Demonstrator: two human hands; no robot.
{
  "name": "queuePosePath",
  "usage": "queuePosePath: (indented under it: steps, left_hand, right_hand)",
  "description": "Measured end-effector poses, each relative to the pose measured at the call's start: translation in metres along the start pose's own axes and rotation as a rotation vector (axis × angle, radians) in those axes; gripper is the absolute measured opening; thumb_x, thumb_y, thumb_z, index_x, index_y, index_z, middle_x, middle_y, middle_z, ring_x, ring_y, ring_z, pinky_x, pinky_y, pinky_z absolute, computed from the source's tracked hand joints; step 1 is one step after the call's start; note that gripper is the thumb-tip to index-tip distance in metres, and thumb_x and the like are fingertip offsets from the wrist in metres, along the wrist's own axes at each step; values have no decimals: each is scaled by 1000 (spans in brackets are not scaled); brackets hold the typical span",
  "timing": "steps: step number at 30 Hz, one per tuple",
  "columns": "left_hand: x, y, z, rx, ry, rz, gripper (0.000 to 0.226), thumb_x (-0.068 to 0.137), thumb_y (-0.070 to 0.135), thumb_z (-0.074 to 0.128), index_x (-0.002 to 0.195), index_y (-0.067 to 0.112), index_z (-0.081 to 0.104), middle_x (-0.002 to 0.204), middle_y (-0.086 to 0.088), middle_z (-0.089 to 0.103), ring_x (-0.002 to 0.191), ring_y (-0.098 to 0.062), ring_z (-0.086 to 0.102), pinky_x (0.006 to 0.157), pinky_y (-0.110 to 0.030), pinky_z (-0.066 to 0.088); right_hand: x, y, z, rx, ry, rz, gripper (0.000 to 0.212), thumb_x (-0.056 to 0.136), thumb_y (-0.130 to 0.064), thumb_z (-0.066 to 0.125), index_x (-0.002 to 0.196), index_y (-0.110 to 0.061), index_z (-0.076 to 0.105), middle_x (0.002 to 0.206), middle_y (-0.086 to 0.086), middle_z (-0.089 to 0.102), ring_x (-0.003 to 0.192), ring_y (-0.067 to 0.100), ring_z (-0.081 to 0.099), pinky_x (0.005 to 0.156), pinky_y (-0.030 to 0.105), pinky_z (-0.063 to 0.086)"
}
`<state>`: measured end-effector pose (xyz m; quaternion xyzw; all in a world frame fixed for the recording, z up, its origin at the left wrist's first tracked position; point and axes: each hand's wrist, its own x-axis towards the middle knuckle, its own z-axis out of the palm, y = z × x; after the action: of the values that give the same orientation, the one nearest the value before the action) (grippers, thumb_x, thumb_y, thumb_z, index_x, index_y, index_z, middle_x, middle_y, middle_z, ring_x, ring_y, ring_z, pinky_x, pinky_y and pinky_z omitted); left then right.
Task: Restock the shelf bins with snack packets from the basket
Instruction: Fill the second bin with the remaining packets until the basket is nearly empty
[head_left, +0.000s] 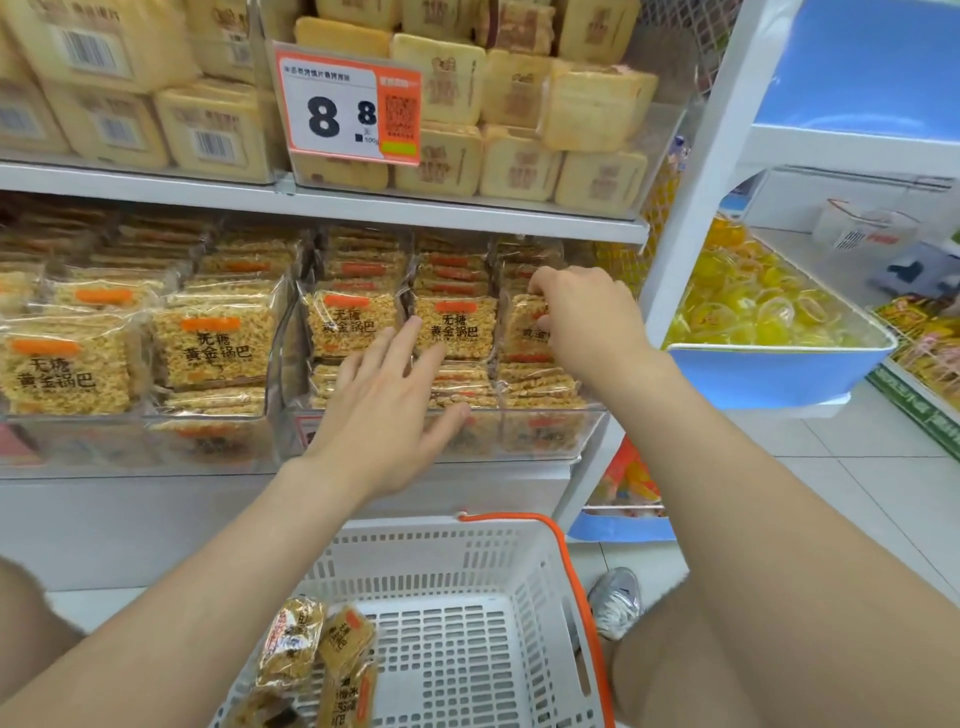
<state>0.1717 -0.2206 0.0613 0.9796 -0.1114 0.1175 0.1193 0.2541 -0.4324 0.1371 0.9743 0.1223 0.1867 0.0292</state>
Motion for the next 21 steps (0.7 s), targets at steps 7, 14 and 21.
queuePosePath:
  steps: [7,14,21]
  left_hand:
    - [6,0,4,59,-54,-23,82,99,78,21,166,31,20,176,-5,-9,162,-28,-6,129,-54,6]
    - [3,-5,4,33,-51,-7,81,100,76,24,164,28,27,176,-6,-2,162,-27,-1,129,-52,10]
    - [-5,-10,2,5,168,125,51,102,50,56,140,18,56,143,-5,50,133,-28,46,109,-47,40]
  right_hand:
    - [13,-6,13,-61,46,17,26,91,1,70,114,-10,65,111,15,61,108,39,57,70,42,39]
    - [14,-10,29,41,111,47,33,88,5,65,117,-10,63,112,15,61,103,39,58,69,40,38]
    - [-10,-39,17,31,267,58,28,80,-6,67,106,-13,62,114,12,51,100,35,50,76,40,33]
